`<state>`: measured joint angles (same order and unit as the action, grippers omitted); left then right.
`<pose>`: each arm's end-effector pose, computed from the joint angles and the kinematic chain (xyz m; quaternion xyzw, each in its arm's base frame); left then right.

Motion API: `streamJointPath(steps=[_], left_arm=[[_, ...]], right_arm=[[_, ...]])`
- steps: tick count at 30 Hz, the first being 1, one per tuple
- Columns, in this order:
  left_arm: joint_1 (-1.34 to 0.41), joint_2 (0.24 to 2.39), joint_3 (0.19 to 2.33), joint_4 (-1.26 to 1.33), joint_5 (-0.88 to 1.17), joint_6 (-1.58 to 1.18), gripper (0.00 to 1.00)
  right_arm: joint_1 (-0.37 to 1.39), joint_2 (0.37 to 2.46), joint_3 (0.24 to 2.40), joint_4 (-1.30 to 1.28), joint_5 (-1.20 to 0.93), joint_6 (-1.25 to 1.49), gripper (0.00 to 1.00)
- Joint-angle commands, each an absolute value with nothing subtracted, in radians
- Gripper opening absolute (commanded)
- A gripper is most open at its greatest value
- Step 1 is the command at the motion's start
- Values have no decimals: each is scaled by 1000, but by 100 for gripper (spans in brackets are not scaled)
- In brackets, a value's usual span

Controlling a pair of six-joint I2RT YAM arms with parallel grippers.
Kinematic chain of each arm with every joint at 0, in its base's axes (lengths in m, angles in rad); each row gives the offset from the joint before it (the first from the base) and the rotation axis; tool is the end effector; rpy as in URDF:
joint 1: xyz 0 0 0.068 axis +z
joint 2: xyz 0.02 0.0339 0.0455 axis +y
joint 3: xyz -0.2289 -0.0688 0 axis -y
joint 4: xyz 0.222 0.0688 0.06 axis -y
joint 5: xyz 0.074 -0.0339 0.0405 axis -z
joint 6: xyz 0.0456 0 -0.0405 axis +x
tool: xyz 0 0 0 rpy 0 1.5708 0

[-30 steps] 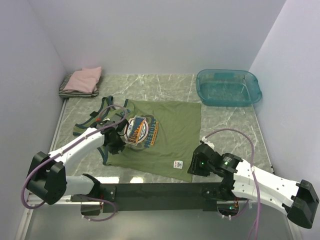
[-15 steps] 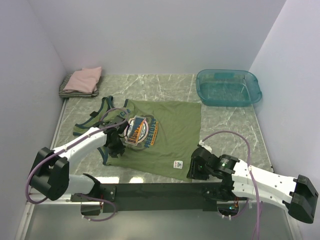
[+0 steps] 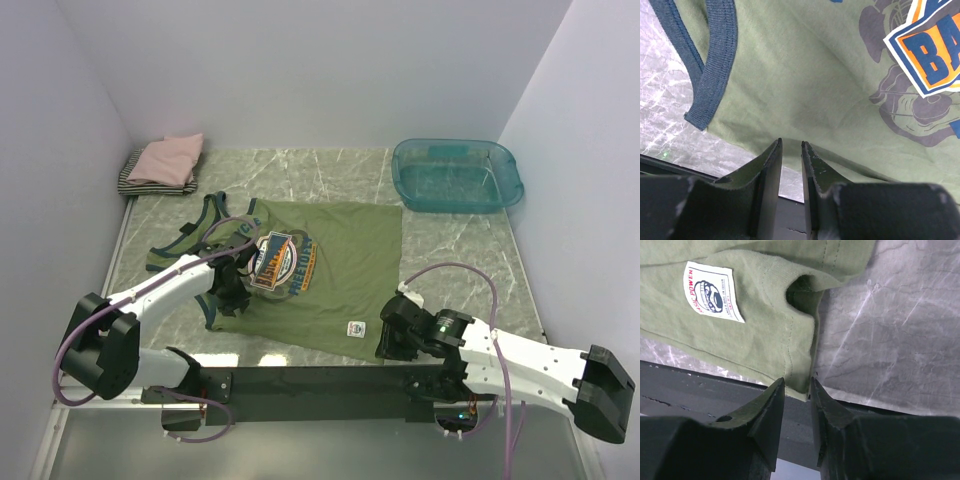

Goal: Fold and stack the tank tops
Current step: Flatten the tank top out

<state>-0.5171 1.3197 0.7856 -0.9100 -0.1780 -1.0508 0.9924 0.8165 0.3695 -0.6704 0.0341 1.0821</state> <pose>0.1776 -0.0917 0.1559 -0.2676 0.9574 0.0183 0.1073 0.0788 0.1178 0.1310 0.0475 0.9731 0.1850 0.1286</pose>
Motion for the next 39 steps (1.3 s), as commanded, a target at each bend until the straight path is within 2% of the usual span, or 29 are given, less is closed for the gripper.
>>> streamJointPath(steps=[1, 8, 13, 21, 30, 39], left_arm=[[-520, 1321, 821, -897, -176, -1034, 28], [-520, 1321, 836, -902, -184, -1026, 28], [-518, 1325, 841, -900, -183, -1025, 27], [-515, 1328, 847, -902, -187, -1017, 28], [-465, 1348, 825, -865, -167, -991, 28], [-387, 1417, 879, -775, -135, -893, 27]], right_arm=[[1002, 825, 361, -637, 58, 1097, 34], [1002, 841, 362, -626, 66, 1101, 34], [1000, 842, 362, -621, 69, 1103, 27], [1000, 831, 387, -666, 83, 1098, 0], [1000, 743, 457, -807, 106, 1066, 0], [1031, 745, 454, -792, 46, 1040, 0]])
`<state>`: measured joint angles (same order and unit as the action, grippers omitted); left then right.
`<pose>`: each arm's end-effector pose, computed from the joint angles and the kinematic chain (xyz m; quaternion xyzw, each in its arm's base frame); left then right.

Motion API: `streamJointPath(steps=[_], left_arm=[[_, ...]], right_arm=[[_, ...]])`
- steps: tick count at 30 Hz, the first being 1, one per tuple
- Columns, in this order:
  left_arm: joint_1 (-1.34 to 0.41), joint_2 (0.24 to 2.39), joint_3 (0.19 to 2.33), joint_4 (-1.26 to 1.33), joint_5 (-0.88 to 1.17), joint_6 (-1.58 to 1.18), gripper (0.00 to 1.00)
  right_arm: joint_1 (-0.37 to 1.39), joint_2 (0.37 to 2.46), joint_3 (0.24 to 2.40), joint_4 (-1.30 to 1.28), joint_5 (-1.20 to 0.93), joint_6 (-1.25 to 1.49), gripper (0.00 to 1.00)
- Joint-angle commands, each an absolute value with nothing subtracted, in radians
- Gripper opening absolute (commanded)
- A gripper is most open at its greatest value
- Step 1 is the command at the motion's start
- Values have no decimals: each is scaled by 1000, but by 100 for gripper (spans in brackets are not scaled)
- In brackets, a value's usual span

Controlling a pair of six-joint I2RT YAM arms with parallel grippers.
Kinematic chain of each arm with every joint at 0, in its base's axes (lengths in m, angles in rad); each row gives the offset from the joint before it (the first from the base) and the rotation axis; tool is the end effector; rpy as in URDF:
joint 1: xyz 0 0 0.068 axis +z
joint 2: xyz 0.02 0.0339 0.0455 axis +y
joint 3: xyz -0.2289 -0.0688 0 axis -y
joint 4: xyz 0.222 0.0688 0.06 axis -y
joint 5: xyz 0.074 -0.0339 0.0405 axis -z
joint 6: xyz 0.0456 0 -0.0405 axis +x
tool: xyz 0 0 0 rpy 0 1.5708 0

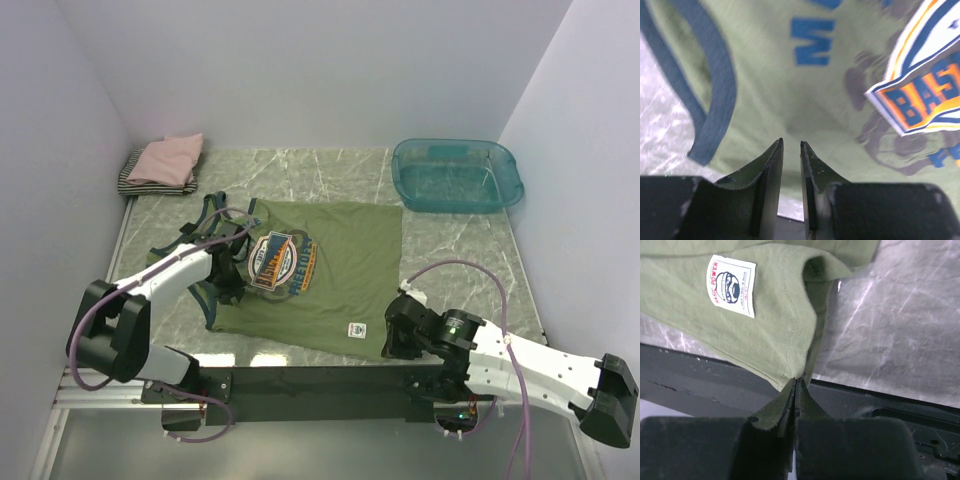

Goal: Fold and stack the tank tops
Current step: Flatten the tank top out

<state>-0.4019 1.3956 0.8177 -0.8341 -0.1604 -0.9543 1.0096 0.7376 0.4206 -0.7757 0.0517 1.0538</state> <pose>0.2032 -0.0784 0.1504 -0.2771 0.9543 0.0126 0.1117 0.0740 0.1132 0.1491 0.0276 0.9709 0.1902 0.1431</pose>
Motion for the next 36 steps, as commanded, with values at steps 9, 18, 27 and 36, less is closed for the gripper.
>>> streamJointPath(steps=[9, 18, 27, 36], left_arm=[[-385, 1520, 956, -666, -83, -819, 27], [-322, 1603, 940, -614, -100, -818, 29], [-230, 1686, 911, -561, -9, -839, 29], [-144, 1695, 884, -508, 26, -887, 29]], right_arm=[[1121, 785, 456, -787, 25, 1074, 0], [1259, 839, 457, -761, 3, 1143, 0], [1359, 876, 465, -749, -18, 1190, 0], [1433, 905, 451, -658, -52, 1158, 7]])
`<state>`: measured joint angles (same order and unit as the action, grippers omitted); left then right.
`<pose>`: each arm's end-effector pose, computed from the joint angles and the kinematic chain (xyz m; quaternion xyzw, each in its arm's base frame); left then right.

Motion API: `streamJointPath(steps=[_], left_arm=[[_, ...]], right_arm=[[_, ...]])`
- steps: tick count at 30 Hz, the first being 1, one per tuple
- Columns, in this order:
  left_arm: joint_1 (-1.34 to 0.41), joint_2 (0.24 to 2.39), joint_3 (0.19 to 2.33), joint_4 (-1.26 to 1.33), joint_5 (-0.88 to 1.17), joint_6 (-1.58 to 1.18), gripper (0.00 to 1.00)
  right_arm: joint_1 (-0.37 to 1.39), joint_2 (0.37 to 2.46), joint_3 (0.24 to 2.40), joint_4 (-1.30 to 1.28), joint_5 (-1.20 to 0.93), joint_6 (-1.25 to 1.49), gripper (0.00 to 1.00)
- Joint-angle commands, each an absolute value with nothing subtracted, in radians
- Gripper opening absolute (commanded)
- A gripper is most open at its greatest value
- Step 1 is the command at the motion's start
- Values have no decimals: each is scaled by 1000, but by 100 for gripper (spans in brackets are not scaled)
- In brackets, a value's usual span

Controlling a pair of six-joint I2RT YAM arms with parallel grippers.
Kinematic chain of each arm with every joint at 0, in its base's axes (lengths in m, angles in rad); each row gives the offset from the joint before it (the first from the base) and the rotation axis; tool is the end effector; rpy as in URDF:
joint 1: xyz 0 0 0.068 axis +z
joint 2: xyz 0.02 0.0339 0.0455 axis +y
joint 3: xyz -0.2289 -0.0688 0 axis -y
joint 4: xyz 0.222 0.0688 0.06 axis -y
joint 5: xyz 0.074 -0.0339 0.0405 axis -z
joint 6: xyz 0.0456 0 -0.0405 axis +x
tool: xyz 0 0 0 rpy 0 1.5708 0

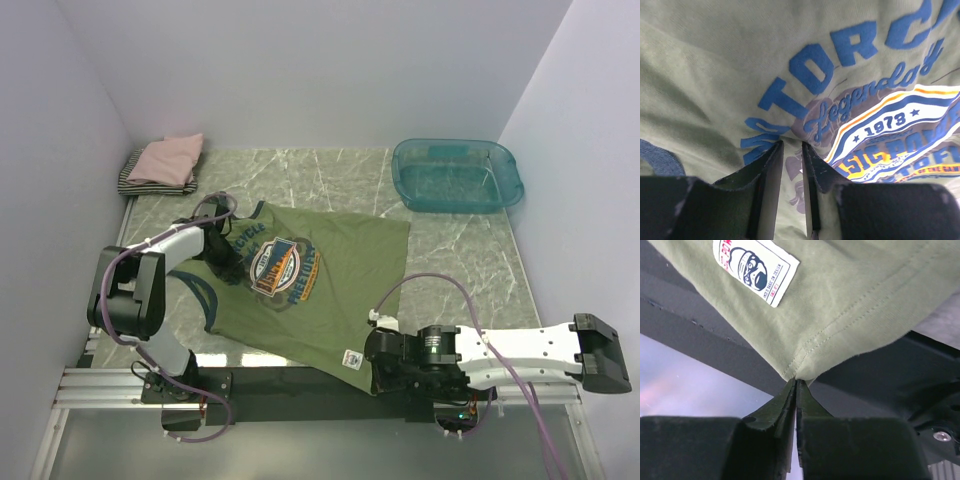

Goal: Fold and stack the tank tops
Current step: Flatten the tank top out

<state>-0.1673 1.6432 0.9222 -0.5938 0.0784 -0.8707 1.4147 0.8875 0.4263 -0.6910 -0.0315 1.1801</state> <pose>0.2688 -0.0490 0.1248 -0.3367 0.9321 -0.0970 0.0915 0.0218 0.1480 0.1367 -0.1177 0.9710 0.2042 0.0413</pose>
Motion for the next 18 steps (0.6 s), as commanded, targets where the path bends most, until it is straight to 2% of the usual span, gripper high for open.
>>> streamJointPath(steps=[1, 6, 9, 10, 11, 12, 14, 18], left_arm=[[-143, 1695, 885, -506, 26, -888, 29], [-138, 1680, 932, -506, 14, -862, 31], [-132, 1674, 975, -509, 11, -851, 36], [-132, 1677, 986, -506, 18, -847, 39], [-127, 1674, 995, -497, 28, -844, 40], [-126, 1671, 1009, -483, 44, -830, 41], [-127, 1654, 1023, -445, 100, -815, 45], [-136, 1582, 1052, -410, 152, -790, 51]], right_arm=[[1436, 911, 459, -652, -57, 1148, 9], [1476, 959, 494, -617, -74, 1098, 35], [1477, 918, 523, -653, -22, 1101, 46], [1468, 901, 552, -681, -2, 1106, 55], [1447, 882, 575, -716, 49, 1106, 58], [1413, 856, 604, -779, 110, 1082, 61], [1228, 835, 679, -799, 143, 1017, 63], [869, 906, 831, -721, 228, 815, 65]])
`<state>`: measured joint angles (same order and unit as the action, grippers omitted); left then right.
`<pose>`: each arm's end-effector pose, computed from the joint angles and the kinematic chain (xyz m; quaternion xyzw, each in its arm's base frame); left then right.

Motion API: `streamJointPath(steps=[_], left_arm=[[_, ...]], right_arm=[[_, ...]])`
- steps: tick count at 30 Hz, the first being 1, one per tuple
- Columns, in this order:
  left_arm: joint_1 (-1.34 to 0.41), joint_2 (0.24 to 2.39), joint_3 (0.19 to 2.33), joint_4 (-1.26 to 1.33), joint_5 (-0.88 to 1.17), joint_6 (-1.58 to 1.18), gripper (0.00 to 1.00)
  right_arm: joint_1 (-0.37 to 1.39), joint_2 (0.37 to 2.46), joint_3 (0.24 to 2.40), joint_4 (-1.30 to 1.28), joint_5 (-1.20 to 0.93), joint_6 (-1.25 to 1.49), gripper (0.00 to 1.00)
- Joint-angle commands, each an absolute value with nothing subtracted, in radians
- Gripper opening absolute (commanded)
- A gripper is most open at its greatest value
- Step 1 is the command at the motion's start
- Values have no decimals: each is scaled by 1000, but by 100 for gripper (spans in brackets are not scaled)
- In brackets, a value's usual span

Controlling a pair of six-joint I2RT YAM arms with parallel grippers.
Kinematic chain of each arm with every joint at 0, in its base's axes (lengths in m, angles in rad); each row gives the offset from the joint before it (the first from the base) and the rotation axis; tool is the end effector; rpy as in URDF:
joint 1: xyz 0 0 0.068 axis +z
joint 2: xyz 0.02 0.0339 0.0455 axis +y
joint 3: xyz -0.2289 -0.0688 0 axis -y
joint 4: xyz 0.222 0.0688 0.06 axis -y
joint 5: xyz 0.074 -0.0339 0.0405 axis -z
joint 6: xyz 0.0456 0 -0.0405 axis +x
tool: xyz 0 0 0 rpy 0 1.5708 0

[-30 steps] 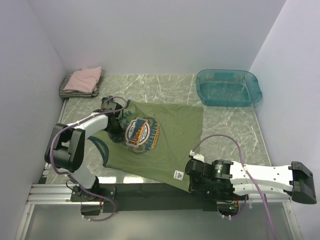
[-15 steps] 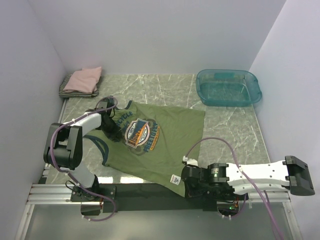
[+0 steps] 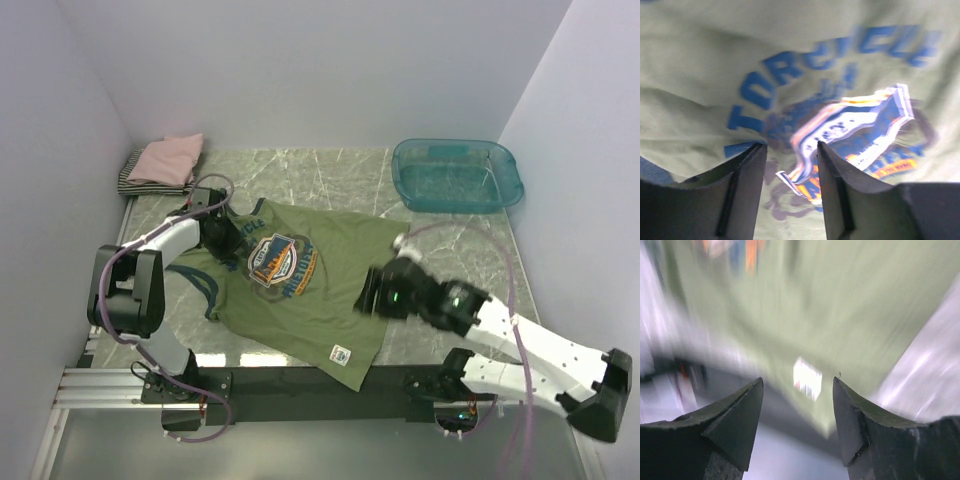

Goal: Fold and stack the tank tops
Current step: Flatten the tank top out

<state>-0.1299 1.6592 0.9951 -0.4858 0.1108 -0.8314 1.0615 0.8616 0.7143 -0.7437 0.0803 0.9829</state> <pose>0.2976 -0.0440 0.1430 -0.3246 0.9210 -0.1445 0.1599 0.0882 0.1505 0.2211 -0.0236 0.9418 0.2645 0.2060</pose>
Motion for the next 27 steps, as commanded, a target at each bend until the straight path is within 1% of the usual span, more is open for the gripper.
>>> streamJointPath(steps=[1, 2, 4, 5, 7, 8, 9, 10, 12, 15, 19, 20, 22, 27], left_arm=[[-140, 1563, 1055, -410, 155, -788, 52], [-144, 1537, 1063, -411, 166, -787, 52], [-159, 1520, 1094, -431, 160, -788, 52], [-178, 1517, 1115, -439, 158, -792, 52], [-199, 1526, 1137, -434, 156, -802, 51], [-224, 1551, 1156, -433, 156, -808, 51], [-239, 1566, 1164, -436, 161, -822, 50], [-261, 1575, 1167, -436, 169, -827, 48], [-343, 1571, 1140, -431, 128, -848, 47], [-435, 1546, 1062, -428, 120, -899, 47], [-506, 1522, 957, -445, 132, -960, 40], [-540, 1508, 925, -465, 115, -965, 40], [-580, 1487, 896, -474, 114, -963, 40], [-712, 1356, 813, -505, 124, -910, 41]], right_arm=[[815, 942, 862, -706, 271, 795, 65], [708, 1012, 889, -680, 273, 766, 65], [610, 1081, 961, -594, 297, 709, 65], [522, 1163, 985, -568, 288, 687, 65], [448, 1254, 1069, -520, 288, 640, 63], [428, 1350, 1098, -511, 323, 623, 63], [388, 1399, 1161, -509, 333, 600, 62], [373, 1442, 1187, -506, 340, 585, 61], [341, 1555, 1248, -492, 359, 551, 61], [316, 1687, 1320, -480, 313, 470, 60], [314, 1844, 1439, -534, 328, 384, 59], [314, 1897, 1463, -572, 337, 359, 59], [314, 1943, 1520, -598, 342, 330, 59], [314, 2026, 1566, -634, 357, 302, 59]])
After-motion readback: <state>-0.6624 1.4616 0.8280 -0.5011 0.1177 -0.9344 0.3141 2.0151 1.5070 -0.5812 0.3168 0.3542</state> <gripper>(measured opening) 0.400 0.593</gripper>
